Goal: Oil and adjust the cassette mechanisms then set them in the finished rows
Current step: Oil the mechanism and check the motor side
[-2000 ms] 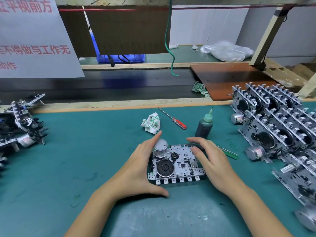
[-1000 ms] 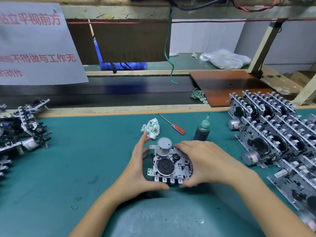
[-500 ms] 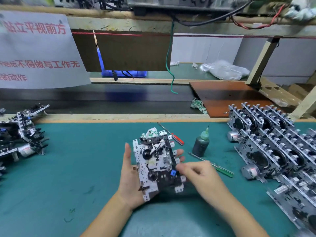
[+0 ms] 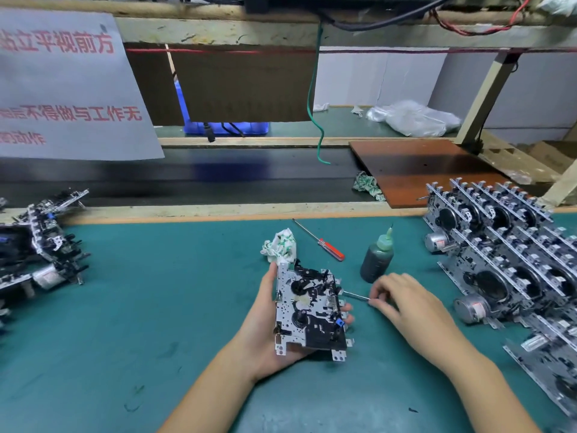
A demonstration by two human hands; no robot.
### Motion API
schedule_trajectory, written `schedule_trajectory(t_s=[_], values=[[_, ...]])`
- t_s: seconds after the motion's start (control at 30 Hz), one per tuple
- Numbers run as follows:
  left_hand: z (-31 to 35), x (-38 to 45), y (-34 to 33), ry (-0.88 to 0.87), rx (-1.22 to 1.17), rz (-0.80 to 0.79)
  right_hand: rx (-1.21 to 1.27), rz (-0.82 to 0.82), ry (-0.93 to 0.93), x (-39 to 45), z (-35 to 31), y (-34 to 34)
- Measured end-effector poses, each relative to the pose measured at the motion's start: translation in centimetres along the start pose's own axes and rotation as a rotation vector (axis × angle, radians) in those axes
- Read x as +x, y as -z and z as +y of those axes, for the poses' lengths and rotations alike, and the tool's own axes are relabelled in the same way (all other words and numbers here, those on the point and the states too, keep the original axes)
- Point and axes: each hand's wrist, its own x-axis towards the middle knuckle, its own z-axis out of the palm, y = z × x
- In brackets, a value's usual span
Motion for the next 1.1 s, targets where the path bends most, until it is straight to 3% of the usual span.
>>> schedule_trajectory(t_s=[0.17,0.4,0.63,1.1], values=[[-0.4,-0.1,-0.2,-0.038,-0.025,0.060,0.756,-0.118,-0.090,0.1,-1.0,0.5],[-0.9,-0.1,0.0,-0.065,-0.041,0.119,1.125,-0.418,-0.061,-0.1,-2.4,0.8],[-0.7,-0.5,-0.1,-0.044,-0.024,0.162,1.000,-0.676,-0.044,-0.6,-2.7,1.3],[-0.8,-0.4,-0.3,-0.041,0.042,0.222,0.863,-0.752,-0.077,-1.1,-3.3,0.7]])
